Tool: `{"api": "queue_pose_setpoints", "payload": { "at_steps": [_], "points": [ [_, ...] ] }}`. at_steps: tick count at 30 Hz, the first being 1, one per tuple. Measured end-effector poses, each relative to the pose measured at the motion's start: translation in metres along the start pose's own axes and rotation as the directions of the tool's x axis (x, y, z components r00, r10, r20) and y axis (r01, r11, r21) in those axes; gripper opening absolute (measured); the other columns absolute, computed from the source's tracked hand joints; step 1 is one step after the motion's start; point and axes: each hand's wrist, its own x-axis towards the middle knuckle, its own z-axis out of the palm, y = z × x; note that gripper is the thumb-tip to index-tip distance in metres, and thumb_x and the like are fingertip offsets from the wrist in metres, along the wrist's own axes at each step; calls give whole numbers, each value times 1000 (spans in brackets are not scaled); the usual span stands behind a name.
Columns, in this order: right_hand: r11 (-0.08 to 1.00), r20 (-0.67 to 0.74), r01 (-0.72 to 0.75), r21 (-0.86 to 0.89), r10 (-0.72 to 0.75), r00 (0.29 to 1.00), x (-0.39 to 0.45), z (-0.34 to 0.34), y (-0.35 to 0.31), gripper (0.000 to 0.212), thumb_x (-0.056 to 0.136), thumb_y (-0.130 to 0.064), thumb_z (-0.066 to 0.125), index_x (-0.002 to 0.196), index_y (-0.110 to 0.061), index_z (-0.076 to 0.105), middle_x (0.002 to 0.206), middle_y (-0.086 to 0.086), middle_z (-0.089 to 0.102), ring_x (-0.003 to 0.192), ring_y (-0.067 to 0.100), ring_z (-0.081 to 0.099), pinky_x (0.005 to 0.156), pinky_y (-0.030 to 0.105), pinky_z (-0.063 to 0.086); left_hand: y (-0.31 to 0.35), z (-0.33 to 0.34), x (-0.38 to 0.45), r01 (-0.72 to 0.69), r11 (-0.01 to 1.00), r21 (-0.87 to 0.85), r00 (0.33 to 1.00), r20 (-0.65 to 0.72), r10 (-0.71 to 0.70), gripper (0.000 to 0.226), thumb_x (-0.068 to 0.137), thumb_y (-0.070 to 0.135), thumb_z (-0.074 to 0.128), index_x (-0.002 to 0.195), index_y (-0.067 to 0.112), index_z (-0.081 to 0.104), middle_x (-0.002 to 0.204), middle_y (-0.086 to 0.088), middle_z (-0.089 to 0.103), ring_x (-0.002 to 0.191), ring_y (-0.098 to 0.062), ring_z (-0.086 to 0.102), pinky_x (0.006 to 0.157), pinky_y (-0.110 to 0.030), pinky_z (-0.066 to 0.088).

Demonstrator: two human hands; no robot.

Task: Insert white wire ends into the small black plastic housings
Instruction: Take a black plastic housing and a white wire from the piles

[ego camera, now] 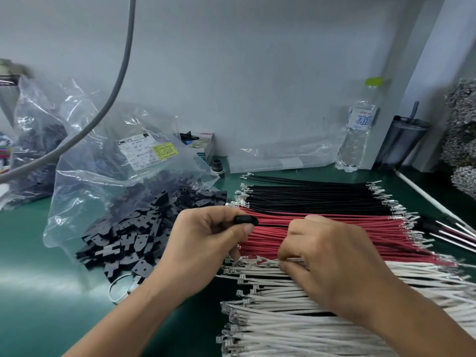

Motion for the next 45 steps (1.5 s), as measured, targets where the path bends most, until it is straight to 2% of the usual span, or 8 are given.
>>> {"api": "queue_pose_setpoints", "payload": {
  "at_steps": [7,11,13,23,27,34,39,45],
  "points": [
    [988,-6,-68,139,70,998,0,4,5,11,94,-39,57,84,-34,57,84,-22,57,84,0,51,67,19,37,-3,0,2,20,1000,17,1000,-11,-20,18,88,8,78,86,26,82,61,1,72,47,-7,60,45,-12,44],
    [906,-92,-121,406,173,981,4,1,12,8,91,-34,68,84,-36,65,85,-20,62,84,2,60,65,18,43,-3,-4,3,69,997,-36,998,3,-69,9,81,22,80,89,26,82,65,-6,74,51,-12,64,45,-19,47],
    [856,-178,-87,509,203,963,6,2,12,11,89,-24,74,85,-34,70,85,-17,62,83,8,62,66,17,46,-3,-5,3,86,993,-82,996,25,-84,15,76,27,80,90,23,83,67,-7,74,53,-13,64,46,-21,47],
    [890,-364,37,455,148,920,6,5,5,7,90,-25,68,90,-23,74,86,-16,59,81,9,62,66,29,50,-1,-4,3,93,984,-153,993,86,-81,22,71,29,80,92,20,83,67,-7,74,53,-13,62,47,-22,50],
    [906,-376,60,419,113,920,7,6,4,4,90,-21,71,91,-20,75,86,-14,59,79,8,60,66,23,49,0,-6,3,101,983,-153,992,89,-88,25,70,31,81,91,18,83,68,-8,73,54,-14,63,48,-22,50],
    [722,-220,-20,692,237,946,7,8,5,12,86,-12,78,84,-24,77,82,-12,64,85,11,64,70,11,43,1,-10,0,107,991,-86,980,178,-90,19,77,25,81,94,18,82,72,-14,74,58,-18,66,52,-25,53],
    [868,-288,54,494,105,952,7,6,-3,6,91,-21,70,87,-21,74,84,-15,59,79,7,60,69,15,45,0,-3,-3,19,1000,13,984,179,-21,13,79,24,81,91,21,82,73,-12,74,57,-16,68,55,-22,52],
    [849,-239,3,528,145,960,6,4,6,3,90,-22,74,88,-24,74,83,-18,58,82,8,60,68,13,42,2,-4,-1,13,1000,27,992,122,-17,15,76,29,81,91,27,82,71,-11,75,56,-18,69,50,-21,49]
  ]
}}
